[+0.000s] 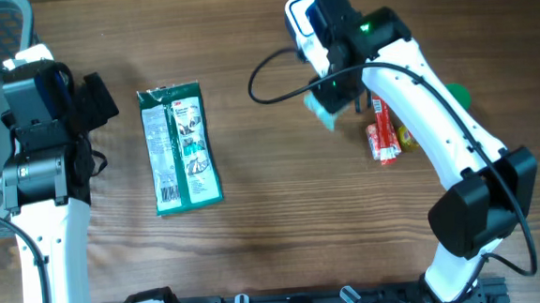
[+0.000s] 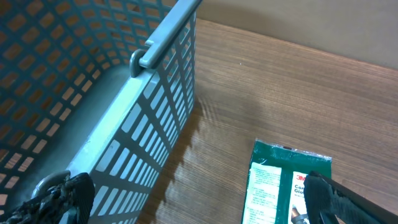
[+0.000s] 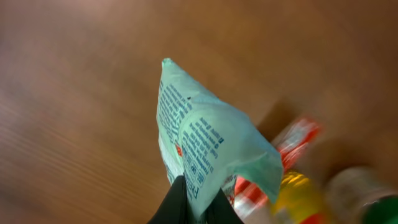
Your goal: Scan the item barcode
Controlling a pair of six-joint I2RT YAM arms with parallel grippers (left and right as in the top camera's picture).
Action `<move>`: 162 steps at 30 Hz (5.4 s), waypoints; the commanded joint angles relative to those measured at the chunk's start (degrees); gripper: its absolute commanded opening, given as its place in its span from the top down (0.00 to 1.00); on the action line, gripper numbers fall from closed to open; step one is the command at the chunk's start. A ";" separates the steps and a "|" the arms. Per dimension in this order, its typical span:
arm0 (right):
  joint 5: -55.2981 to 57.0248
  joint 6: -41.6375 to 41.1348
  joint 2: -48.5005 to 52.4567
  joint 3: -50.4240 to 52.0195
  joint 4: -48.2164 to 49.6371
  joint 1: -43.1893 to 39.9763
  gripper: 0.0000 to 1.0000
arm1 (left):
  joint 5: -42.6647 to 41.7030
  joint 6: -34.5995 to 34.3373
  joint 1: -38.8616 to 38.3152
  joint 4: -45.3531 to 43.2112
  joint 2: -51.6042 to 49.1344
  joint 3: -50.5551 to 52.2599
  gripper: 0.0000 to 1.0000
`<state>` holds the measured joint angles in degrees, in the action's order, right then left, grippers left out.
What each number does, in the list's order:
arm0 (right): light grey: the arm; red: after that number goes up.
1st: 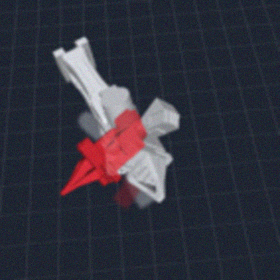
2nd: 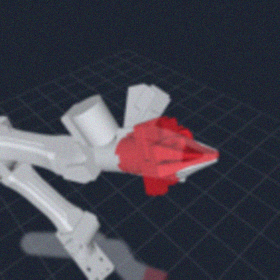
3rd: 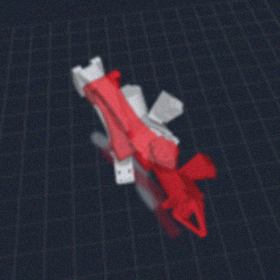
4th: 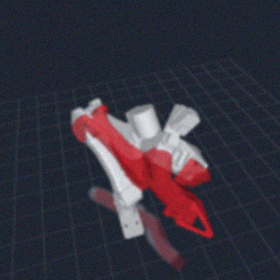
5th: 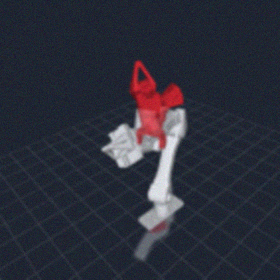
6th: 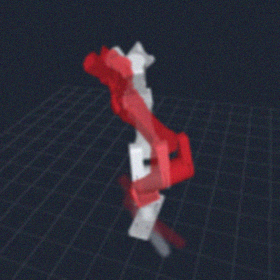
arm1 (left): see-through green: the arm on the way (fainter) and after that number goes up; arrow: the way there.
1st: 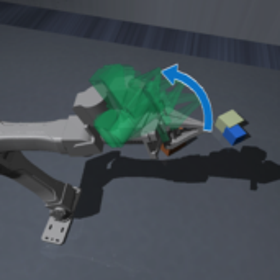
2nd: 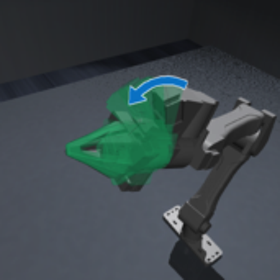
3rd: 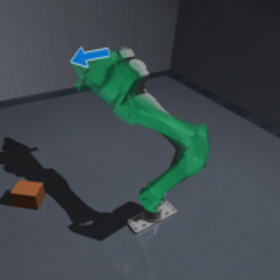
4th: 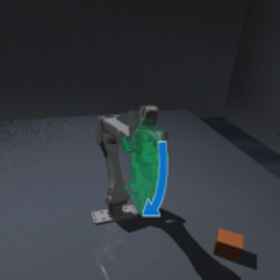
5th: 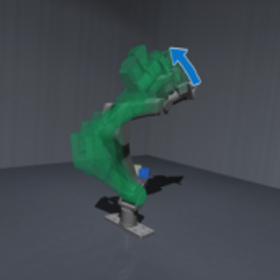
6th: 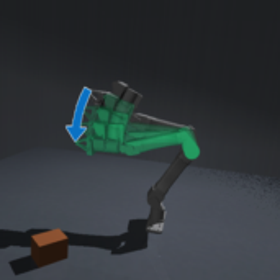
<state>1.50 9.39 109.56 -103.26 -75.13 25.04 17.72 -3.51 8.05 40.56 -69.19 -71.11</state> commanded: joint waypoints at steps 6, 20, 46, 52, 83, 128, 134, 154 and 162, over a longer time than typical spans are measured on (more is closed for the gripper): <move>0.59 -2.54 0.70 11.23 2.51 0.11 0.90 | -0.28 0.11 0.33 -0.15 0.02 -0.22 0.00; 1.31 -19.15 0.72 21.24 26.27 0.13 0.43 | -0.28 0.11 0.33 -0.15 0.02 -0.22 0.00; 9.05 -36.94 -2.01 33.83 30.03 3.06 0.55 | -0.28 0.09 0.33 -0.15 0.02 -0.22 0.00; 9.07 -37.51 -2.01 32.35 29.66 2.93 0.52 | -0.28 0.11 0.33 -0.15 0.02 -0.22 0.00; -10.21 -22.95 15.91 27.21 79.91 29.24 0.52 | -0.28 0.11 0.33 -0.15 0.02 -0.22 0.00; 3.76 -34.86 0.11 27.21 42.29 18.05 0.33 | -0.28 0.11 0.33 -0.15 0.02 -0.22 0.00; 4.33 -34.88 0.98 28.00 41.77 18.05 0.32 | -0.28 0.09 0.33 -0.15 0.02 -0.22 0.00; -2.08 -34.82 0.98 30.58 45.86 13.53 0.21 | -38.62 -15.61 0.31 4.57 -0.61 -0.15 0.30; -14.40 -25.88 0.98 30.64 43.50 5.46 0.20 | -38.42 -19.76 -3.74 12.87 -8.94 1.95 0.96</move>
<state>-6.94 -19.81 110.48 -73.08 -30.85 32.42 -19.38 -21.32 6.92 53.74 -74.46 -71.11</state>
